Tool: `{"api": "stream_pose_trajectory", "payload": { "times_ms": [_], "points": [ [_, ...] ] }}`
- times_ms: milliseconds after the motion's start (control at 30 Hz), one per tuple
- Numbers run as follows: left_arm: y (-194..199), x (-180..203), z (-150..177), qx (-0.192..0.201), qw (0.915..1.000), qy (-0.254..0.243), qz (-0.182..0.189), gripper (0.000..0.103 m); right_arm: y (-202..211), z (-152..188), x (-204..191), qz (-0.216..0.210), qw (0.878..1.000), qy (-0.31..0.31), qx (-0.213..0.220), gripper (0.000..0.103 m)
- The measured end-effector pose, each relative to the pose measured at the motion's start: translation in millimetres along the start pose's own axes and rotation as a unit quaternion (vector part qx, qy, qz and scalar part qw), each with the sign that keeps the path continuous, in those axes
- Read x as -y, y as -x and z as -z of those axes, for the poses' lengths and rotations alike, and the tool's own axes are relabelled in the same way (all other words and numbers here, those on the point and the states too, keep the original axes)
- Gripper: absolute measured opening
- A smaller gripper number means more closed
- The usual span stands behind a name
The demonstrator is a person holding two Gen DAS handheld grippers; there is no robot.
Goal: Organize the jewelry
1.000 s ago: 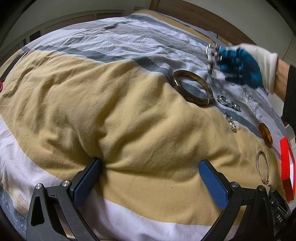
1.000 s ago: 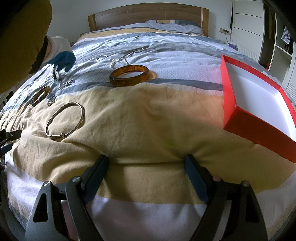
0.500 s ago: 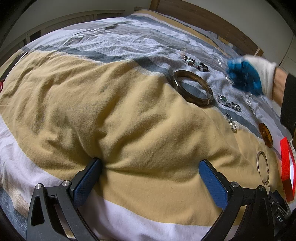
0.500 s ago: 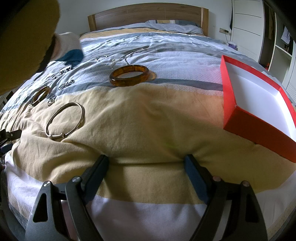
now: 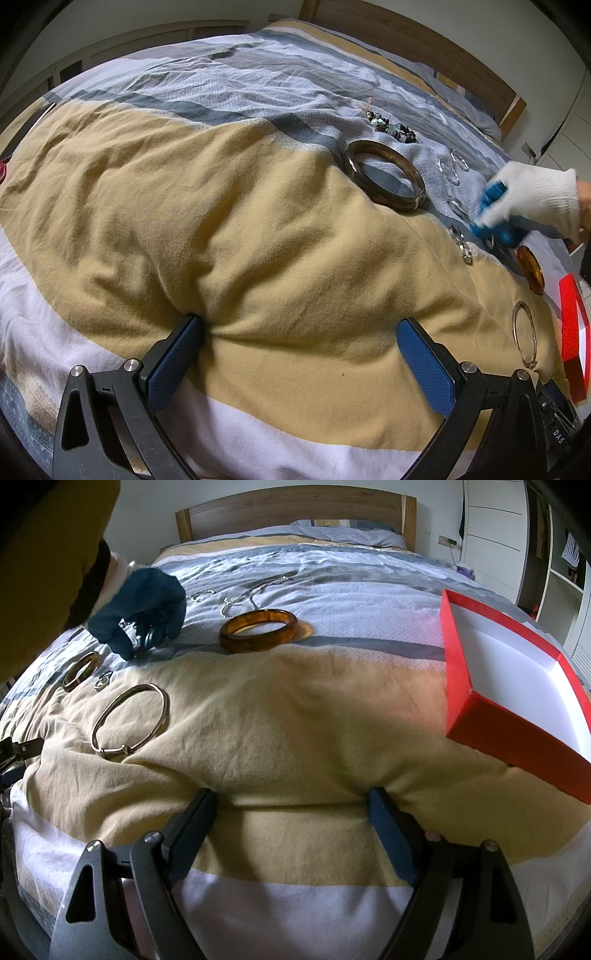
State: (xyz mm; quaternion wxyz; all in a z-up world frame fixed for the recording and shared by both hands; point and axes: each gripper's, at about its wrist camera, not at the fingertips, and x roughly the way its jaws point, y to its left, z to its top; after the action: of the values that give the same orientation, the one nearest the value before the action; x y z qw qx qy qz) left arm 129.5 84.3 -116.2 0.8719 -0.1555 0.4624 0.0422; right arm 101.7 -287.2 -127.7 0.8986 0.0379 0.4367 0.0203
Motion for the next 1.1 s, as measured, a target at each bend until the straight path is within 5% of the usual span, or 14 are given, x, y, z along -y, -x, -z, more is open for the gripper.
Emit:
{"api": "stream_pose_trajectory", "payload": {
  "times_ms": [1100],
  "points": [
    [-1.5, -1.1, -0.3, 0.0, 1.0, -0.002, -0.005, 0.102, 0.0, 0.3, -0.2, 0.0, 1.0, 0.0, 0.0, 0.084]
  ]
}}
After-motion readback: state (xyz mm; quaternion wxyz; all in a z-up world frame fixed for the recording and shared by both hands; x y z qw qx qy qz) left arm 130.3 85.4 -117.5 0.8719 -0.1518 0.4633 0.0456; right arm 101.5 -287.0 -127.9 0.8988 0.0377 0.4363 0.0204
